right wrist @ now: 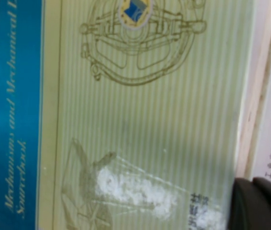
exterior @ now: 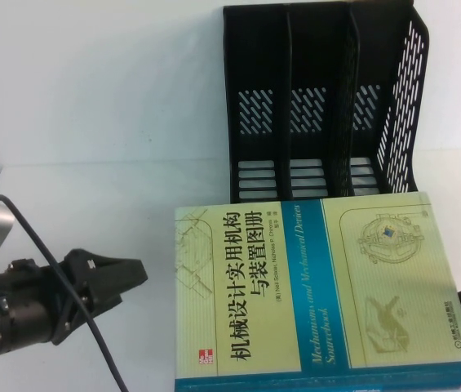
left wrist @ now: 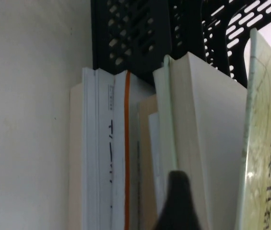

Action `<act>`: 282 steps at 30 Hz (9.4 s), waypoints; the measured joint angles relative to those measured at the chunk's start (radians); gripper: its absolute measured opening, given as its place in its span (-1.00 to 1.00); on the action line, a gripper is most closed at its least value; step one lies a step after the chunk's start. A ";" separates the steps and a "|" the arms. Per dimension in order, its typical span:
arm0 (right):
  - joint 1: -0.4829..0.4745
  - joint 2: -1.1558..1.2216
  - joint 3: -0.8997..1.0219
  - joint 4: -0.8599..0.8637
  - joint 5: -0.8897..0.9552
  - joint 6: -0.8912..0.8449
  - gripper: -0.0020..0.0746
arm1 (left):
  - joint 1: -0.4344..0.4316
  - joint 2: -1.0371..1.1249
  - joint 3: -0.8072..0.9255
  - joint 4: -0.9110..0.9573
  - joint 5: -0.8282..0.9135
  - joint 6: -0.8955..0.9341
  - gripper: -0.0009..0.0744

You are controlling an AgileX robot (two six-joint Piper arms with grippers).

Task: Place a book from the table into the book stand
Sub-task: Push book with right arm, then pick up the book with your left arm, then place the book on the book shelf

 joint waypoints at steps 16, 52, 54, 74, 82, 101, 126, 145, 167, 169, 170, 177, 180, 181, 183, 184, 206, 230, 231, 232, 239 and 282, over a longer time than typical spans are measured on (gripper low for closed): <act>0.103 0.135 -0.014 0.043 -0.007 -0.001 -0.95 | 0.000 0.000 -0.002 -0.140 0.049 -0.024 0.83; 0.106 0.156 -0.020 0.068 -0.001 0.001 -0.95 | 0.388 0.000 -0.009 0.125 0.445 -0.053 0.23; 0.106 0.156 -0.020 0.068 -0.001 0.001 -0.95 | 0.408 0.000 -0.009 0.125 0.445 -0.046 0.23; 0.106 0.158 -0.020 0.064 0.001 0.001 -0.95 | 0.378 0.264 -0.011 0.078 0.457 0.058 0.67; 0.106 0.158 -0.020 0.064 0.001 0.001 -0.95 | 0.275 0.440 -0.015 -0.031 0.444 0.149 0.68; 0.108 0.165 -0.030 0.066 0.007 -0.056 -0.95 | 0.066 0.476 -0.019 -0.169 0.441 0.208 0.59; 0.211 0.286 -0.175 0.018 0.041 -0.133 -0.95 | 0.066 0.476 -0.019 -0.123 0.419 0.228 0.35; 0.222 0.290 -0.243 -0.200 0.097 0.026 -0.95 | 0.079 0.476 -0.019 -0.123 0.432 0.235 -0.05; 0.222 0.216 -0.428 -0.538 0.223 0.312 -0.95 | 0.099 0.186 -0.343 0.190 0.442 -0.073 -0.44; 0.222 0.216 -0.428 -0.538 0.223 0.312 -0.95 | 0.099 0.186 -0.343 0.193 0.440 -0.082 -0.44; 0.222 0.216 -0.428 -0.538 0.223 0.312 -0.95 | 0.099 0.186 -0.344 0.193 0.438 -0.087 -0.44; 0.222 0.216 -0.428 -0.538 0.217 0.313 -0.95 | 0.099 0.186 -0.429 0.238 0.430 -0.181 -0.45; 0.222 0.216 -0.428 -0.538 0.213 0.314 -0.95 | 0.081 0.188 -0.532 0.273 0.425 -0.217 -0.46; 0.222 0.216 -0.428 -0.538 0.213 0.314 -0.95 | 0.073 0.188 -0.562 0.287 0.415 -0.227 -0.46; 0.222 0.216 -0.428 -0.538 0.213 0.314 -0.95 | 0.043 0.188 -0.635 0.336 0.387 -0.262 -0.46; 0.222 0.216 -0.428 -0.538 0.213 0.314 -0.95 | 0.029 0.188 -0.664 0.360 0.373 -0.279 -0.46; 0.222 0.214 -0.428 -0.515 0.211 0.345 -0.95 | -0.129 0.515 -1.437 0.726 0.495 -0.733 -0.46; 0.222 0.214 -0.428 -0.470 0.215 0.345 -0.95 | -0.212 0.651 -1.595 0.994 0.458 -0.960 -0.46; 0.222 0.214 -0.428 -0.470 0.215 0.345 -0.95 | -0.225 0.658 -1.595 1.012 0.445 -0.970 -0.46; 0.222 0.214 -0.428 -0.469 0.215 0.345 -0.95 | -0.239 0.663 -1.595 1.032 0.431 -0.979 -0.46; 0.222 0.214 -0.428 -0.443 0.201 0.345 -0.95 | -0.316 0.713 -1.595 1.130 0.376 -1.035 -0.46; 0.222 0.214 -0.428 -0.389 0.185 0.345 -0.95 | -0.432 0.844 -1.605 1.146 0.224 -1.062 -0.20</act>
